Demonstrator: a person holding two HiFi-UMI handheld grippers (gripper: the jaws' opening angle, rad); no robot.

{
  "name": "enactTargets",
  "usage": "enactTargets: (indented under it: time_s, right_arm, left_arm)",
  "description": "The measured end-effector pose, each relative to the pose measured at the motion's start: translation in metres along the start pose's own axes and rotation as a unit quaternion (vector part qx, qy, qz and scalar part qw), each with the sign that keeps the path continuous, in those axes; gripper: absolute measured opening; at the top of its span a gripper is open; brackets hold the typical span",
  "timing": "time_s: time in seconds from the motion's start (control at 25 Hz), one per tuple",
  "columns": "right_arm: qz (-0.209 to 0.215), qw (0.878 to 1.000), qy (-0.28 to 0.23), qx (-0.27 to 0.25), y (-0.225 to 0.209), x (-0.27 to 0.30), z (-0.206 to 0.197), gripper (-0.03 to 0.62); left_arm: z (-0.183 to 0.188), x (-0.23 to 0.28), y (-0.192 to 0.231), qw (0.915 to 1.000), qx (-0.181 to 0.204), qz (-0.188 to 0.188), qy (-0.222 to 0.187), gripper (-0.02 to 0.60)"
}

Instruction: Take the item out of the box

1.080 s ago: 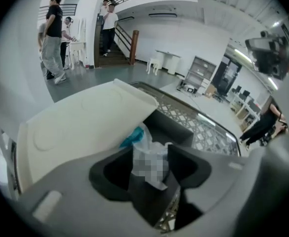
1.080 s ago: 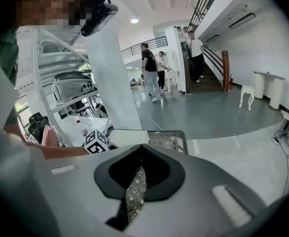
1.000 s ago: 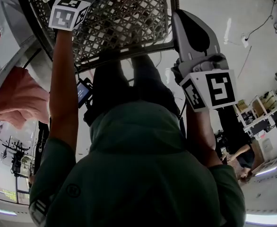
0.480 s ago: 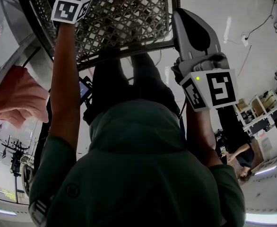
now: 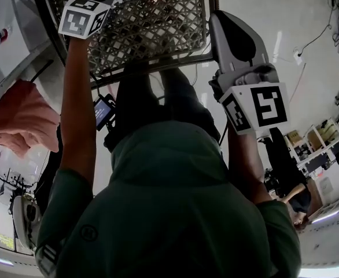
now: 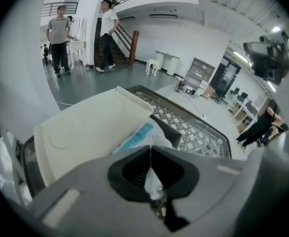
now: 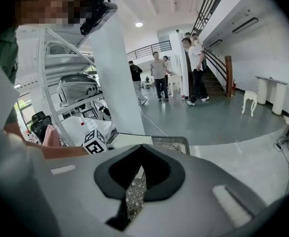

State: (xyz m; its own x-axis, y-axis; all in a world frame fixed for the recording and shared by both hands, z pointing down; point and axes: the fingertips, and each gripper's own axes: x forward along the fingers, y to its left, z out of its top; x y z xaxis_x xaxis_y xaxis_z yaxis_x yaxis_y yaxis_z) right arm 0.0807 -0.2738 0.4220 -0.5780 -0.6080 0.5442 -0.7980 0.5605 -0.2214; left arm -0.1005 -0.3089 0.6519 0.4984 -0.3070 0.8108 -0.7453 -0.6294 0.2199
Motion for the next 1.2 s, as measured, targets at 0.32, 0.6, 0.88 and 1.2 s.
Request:
enactTargets:
  time_s: [0.32, 0.6, 0.88, 1.2]
  right_arm:
    - [0.014, 0.999, -0.033, -0.024, 0.018, -0.015, 0.030, 0.006]
    - [0.026, 0.996, -0.063, -0.048, 0.027, -0.038, 0.068, 0.006]
    - [0.041, 0.992, -0.089, -0.079, 0.036, -0.066, 0.095, 0.006]
    - [0.086, 0.983, -0.117, -0.108, 0.063, -0.098, 0.126, 0.006]
  left_arm:
    - [0.003, -0.048, -0.007, 0.9995, -0.016, 0.011, -0.027, 0.005]
    - [0.036, -0.124, -0.021, 0.9954, -0.011, 0.050, -0.081, 0.006]
    - [0.074, -0.208, -0.044, 0.9843, 0.012, 0.103, -0.143, 0.006]
    - [0.114, -0.319, -0.085, 0.9606, 0.047, 0.154, -0.227, 0.006]
